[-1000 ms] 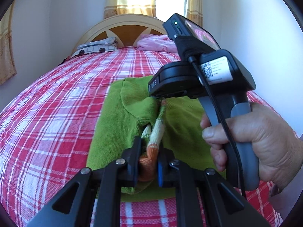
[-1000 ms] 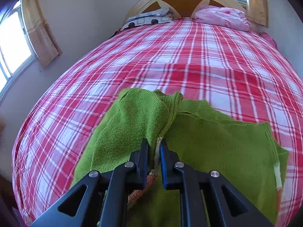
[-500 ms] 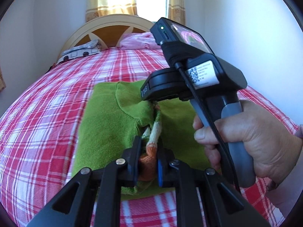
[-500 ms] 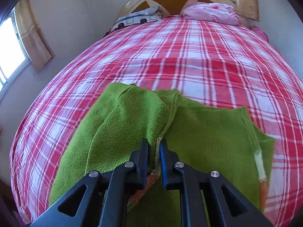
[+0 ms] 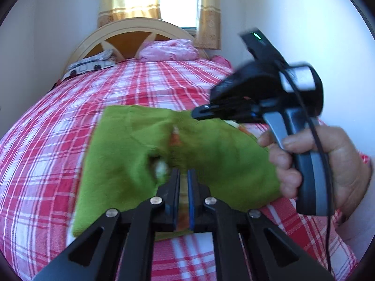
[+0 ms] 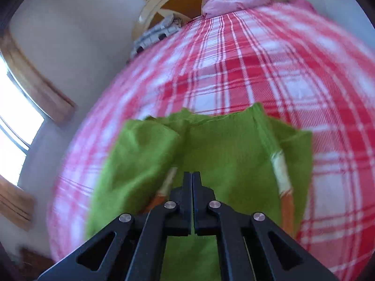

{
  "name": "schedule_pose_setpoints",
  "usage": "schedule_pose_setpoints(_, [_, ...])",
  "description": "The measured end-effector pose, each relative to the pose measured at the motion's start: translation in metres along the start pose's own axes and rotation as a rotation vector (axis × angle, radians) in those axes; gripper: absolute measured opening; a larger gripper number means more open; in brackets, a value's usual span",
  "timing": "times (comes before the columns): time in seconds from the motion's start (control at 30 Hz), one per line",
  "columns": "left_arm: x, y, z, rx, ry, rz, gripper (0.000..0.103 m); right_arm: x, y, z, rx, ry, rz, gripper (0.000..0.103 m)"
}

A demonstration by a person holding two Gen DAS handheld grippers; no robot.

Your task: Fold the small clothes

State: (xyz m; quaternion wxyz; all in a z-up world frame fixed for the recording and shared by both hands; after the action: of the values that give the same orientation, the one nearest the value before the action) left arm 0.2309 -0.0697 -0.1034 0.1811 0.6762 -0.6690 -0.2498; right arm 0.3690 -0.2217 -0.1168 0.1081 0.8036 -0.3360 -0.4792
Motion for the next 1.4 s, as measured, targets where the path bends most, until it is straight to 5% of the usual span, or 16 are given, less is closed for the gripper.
schedule_pose_setpoints(0.07, [-0.020,0.008,-0.001,0.027,0.018,-0.037,0.021,-0.003,-0.006,-0.001,-0.005,-0.028,-0.068,0.009])
schedule_pose_setpoints(0.17, [-0.043,0.014,0.002,0.066,0.016,-0.098,0.046,-0.010,-0.020,-0.001,-0.014,-0.033,-0.080,0.078])
schedule_pose_setpoints(0.2, [-0.052,0.015,0.003,0.074,0.027,-0.117,0.046,-0.012,-0.024,-0.001,0.000,-0.034,-0.090,0.081])
schedule_pose_setpoints(0.33, [-0.075,0.001,0.009,0.026,0.085,-0.148,0.046,-0.010,-0.042,-0.001,0.023,-0.086,-0.124,0.081])
schedule_pose_setpoints(0.43, [-0.077,-0.007,0.012,0.009,0.101,-0.163,0.046,-0.011,-0.061,0.000,-0.025,-0.054,-0.085,0.060])
schedule_pose_setpoints(0.57, [-0.069,-0.018,0.016,-0.021,0.099,-0.150,0.046,-0.017,-0.079,0.004,-0.057,-0.008,-0.039,0.056])
schedule_pose_setpoints(0.73, [-0.061,-0.021,0.015,-0.033,0.086,-0.128,0.046,-0.025,-0.081,0.008,-0.075,0.040,-0.014,0.019])
schedule_pose_setpoints(1.1, [-0.040,0.001,-0.014,0.043,0.047,-0.082,0.046,-0.048,-0.027,-0.007,-0.051,0.207,0.041,0.013])
schedule_pose_setpoints(1.4, [-0.036,-0.013,-0.017,0.001,0.074,-0.057,0.046,-0.005,0.021,-0.033,-0.072,0.226,0.174,0.012])
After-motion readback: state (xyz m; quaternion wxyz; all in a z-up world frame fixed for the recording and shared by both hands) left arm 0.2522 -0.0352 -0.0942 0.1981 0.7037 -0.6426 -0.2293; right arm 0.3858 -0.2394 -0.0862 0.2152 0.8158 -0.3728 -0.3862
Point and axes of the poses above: each gripper's, at about its wrist camera, not at the fingertips, and y roughly against the way its jaws point, x to its right, z to its underside, the point moved 3 cm from there along -y, roughly the way its jaws point, and after that the axes turned 15 degrees about -z, right-handed, at the moved point
